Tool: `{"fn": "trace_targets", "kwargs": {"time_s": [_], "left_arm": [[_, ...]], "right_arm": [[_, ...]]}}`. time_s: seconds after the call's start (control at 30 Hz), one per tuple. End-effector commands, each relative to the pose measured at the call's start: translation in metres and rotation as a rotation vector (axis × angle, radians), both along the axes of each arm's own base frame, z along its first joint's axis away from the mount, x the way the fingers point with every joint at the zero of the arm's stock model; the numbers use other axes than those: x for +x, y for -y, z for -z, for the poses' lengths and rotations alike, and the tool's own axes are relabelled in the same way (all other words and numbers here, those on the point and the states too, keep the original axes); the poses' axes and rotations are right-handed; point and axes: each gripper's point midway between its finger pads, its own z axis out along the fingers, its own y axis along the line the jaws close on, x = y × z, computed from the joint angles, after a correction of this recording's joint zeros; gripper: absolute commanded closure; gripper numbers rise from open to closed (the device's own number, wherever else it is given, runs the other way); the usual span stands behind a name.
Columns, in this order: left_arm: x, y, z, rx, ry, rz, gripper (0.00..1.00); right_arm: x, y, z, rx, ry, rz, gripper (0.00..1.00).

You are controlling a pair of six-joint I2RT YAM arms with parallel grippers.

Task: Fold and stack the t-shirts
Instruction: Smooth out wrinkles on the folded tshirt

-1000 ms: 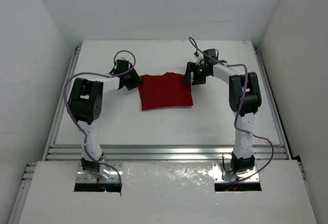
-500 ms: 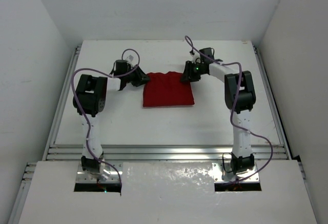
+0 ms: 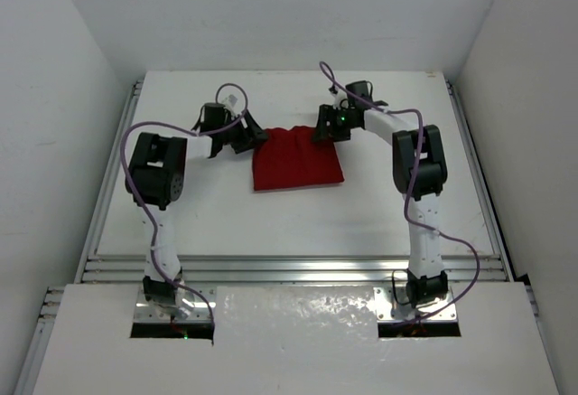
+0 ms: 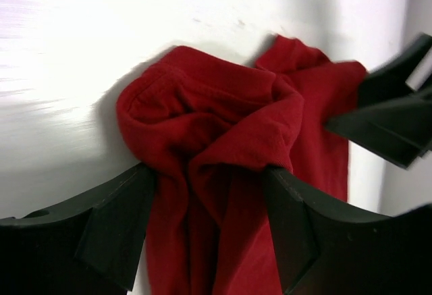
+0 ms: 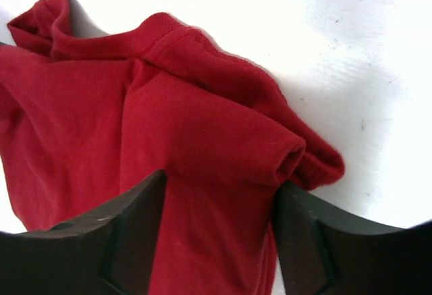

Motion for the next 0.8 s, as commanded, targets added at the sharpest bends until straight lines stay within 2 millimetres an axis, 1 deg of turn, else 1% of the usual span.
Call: {"fn": "trace_targets", "kwargs": {"time_s": [0.0,0.03,0.07,0.1,0.13,0.17,0.2,0.23,0.27,0.3,0.33,0.37,0.4,0.43,0.47,0.5,0.53,0.57,0.6,0.63,0.7,0.73,0.77], "left_arm": [[-0.013,-0.037,0.021,0.159,-0.08,-0.117,0.37],[-0.011,-0.047,0.02,0.196,-0.075,-0.166,0.37],[-0.009,-0.051,0.005,0.19,-0.041,-0.185,0.38],[-0.016,-0.051,0.007,0.181,-0.032,-0.179,0.41],[-0.01,-0.042,-0.008,0.126,0.038,-0.143,0.43],[-0.01,-0.04,-0.01,0.09,0.052,-0.12,0.44],[-0.006,-0.036,-0.013,0.059,0.065,-0.1,0.49],[-0.008,-0.028,-0.013,0.013,0.056,-0.049,0.6],[-0.006,-0.024,-0.005,-0.026,0.042,-0.021,0.66],[-0.007,-0.019,-0.004,-0.063,0.044,0.006,0.7],[-0.007,-0.013,-0.011,-0.133,0.069,0.046,0.77],[-0.009,-0.011,-0.002,-0.166,0.055,0.064,0.82],[-0.01,-0.009,-0.002,-0.192,0.057,0.075,0.83],[-0.011,-0.01,0.002,-0.224,0.043,0.081,0.83],[-0.014,-0.009,0.001,-0.236,0.04,0.087,0.78],[-0.015,-0.009,0.0,-0.242,0.048,0.089,0.71],[-0.015,-0.013,0.001,-0.22,0.049,0.069,0.57],[-0.017,-0.015,-0.005,-0.2,0.063,0.061,0.52],[-0.021,-0.017,-0.003,-0.18,0.041,0.049,0.46],[-0.016,-0.026,-0.01,-0.127,0.068,0.007,0.43],[-0.018,-0.038,-0.006,-0.058,0.038,-0.055,0.42],[-0.019,-0.049,0.001,-0.004,0.009,-0.112,0.41],[-0.024,-0.053,-0.003,0.012,0.015,-0.135,0.41]], "right_arm": [[0.006,0.018,-0.007,-0.079,0.033,0.033,0.34],[0.002,0.02,-0.005,-0.081,0.025,0.039,0.33],[0.004,0.022,-0.009,-0.067,0.035,0.046,0.4],[0.005,0.022,-0.01,-0.053,0.035,0.044,0.46],[0.005,0.022,-0.01,-0.042,0.031,0.044,0.54],[0.007,0.023,-0.006,-0.028,0.021,0.044,0.6],[0.006,0.016,-0.009,0.02,0.02,0.013,0.65],[0.006,0.014,-0.01,0.048,0.02,0.0,0.78],[0.008,0.014,-0.011,0.064,0.02,-0.002,0.95],[0.007,0.012,-0.008,0.076,0.013,-0.009,1.0],[0.007,0.012,-0.008,0.084,0.017,-0.018,1.0],[0.007,0.011,-0.007,0.086,0.02,-0.022,1.0],[0.005,0.012,-0.005,0.085,0.015,-0.021,1.0],[0.005,0.011,-0.007,0.097,0.024,-0.028,1.0],[0.004,0.011,-0.007,0.099,0.02,-0.027,0.94],[0.004,0.012,-0.006,0.097,0.019,-0.025,0.85],[0.004,0.014,-0.006,0.094,0.016,-0.018,0.68],[0.003,0.015,-0.006,0.094,0.012,-0.012,0.58],[0.002,0.017,-0.006,0.089,0.009,-0.006,0.55],[0.002,0.018,-0.007,0.09,0.01,0.001,0.52],[0.0,0.02,-0.009,0.094,0.006,0.008,0.46],[0.001,0.02,-0.014,0.098,0.016,0.007,0.46],[-0.001,0.023,-0.014,0.091,0.014,0.017,0.45]]}}
